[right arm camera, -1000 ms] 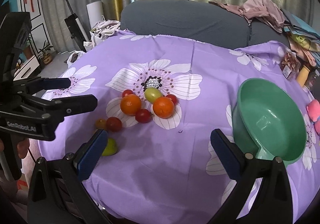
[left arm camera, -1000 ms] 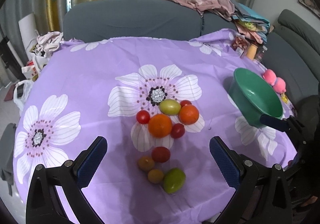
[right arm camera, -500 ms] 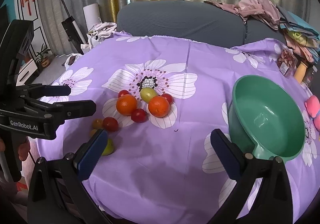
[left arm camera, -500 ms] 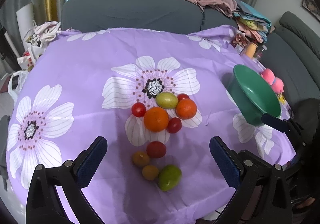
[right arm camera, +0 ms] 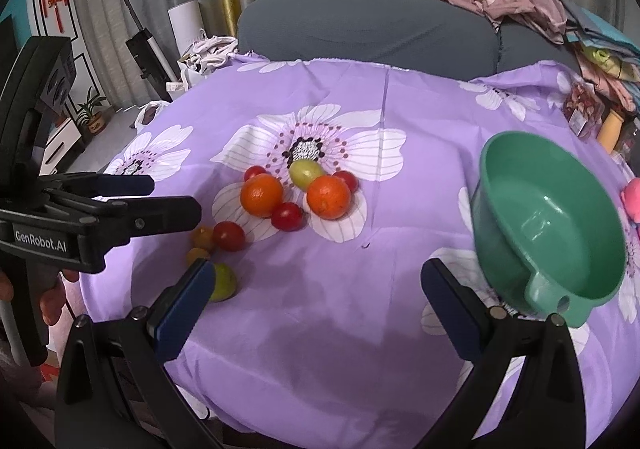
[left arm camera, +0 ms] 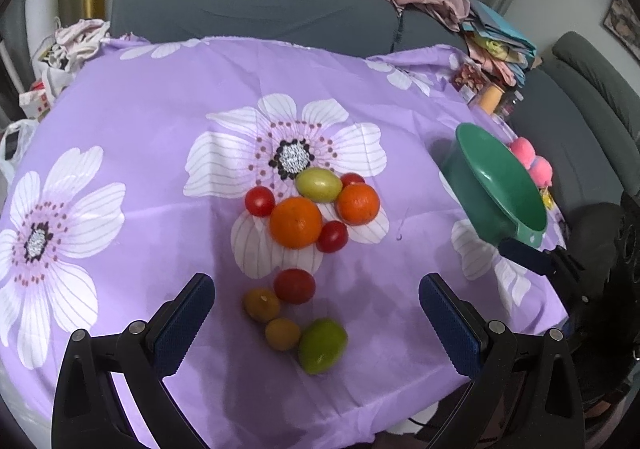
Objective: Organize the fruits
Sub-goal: 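Move both grippers toward the large green lime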
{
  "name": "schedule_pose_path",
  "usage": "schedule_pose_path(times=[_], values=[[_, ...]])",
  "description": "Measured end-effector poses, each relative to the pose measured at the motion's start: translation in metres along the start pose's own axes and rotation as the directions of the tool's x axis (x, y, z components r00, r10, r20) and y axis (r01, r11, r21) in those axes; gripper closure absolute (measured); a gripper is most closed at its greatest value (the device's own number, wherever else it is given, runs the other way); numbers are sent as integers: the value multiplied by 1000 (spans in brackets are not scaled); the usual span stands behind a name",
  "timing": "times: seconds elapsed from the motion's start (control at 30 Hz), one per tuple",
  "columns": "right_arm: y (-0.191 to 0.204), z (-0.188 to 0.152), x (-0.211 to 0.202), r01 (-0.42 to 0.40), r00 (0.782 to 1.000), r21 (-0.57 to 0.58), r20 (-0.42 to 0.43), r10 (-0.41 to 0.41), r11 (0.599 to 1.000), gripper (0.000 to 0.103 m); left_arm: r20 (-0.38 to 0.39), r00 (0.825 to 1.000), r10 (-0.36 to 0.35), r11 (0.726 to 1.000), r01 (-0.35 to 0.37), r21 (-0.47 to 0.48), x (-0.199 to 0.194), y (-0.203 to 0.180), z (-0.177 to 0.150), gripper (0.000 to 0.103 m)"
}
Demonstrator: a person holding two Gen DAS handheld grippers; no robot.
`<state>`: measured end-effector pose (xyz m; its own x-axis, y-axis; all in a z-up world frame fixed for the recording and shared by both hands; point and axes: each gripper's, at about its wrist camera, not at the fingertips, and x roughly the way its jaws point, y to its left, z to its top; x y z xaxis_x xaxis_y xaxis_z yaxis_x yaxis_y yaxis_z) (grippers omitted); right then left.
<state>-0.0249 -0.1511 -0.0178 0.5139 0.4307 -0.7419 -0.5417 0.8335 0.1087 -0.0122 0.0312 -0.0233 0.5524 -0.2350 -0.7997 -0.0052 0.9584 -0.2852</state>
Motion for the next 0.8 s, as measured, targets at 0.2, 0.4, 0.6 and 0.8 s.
schedule_pose_path(times=[0.2, 0.4, 0.6, 0.8], values=[[3, -8, 5, -30, 999, 4, -17, 30, 1000, 0, -39, 999, 2, 1000, -2, 7, 7, 0, -7, 2], [3, -15, 12, -75, 997, 24, -35, 75, 997, 0, -73, 997, -35, 999, 35, -2, 13, 1, -10, 2], [9, -19, 22, -153, 987, 27, -49, 154, 988, 0, -115, 991, -65, 998, 63, -14, 22, 2, -14, 2], [15, -24, 35, -211, 974, 36, -74, 213, 977, 0, -155, 982, -104, 995, 101, -27, 28, 4, -17, 2]])
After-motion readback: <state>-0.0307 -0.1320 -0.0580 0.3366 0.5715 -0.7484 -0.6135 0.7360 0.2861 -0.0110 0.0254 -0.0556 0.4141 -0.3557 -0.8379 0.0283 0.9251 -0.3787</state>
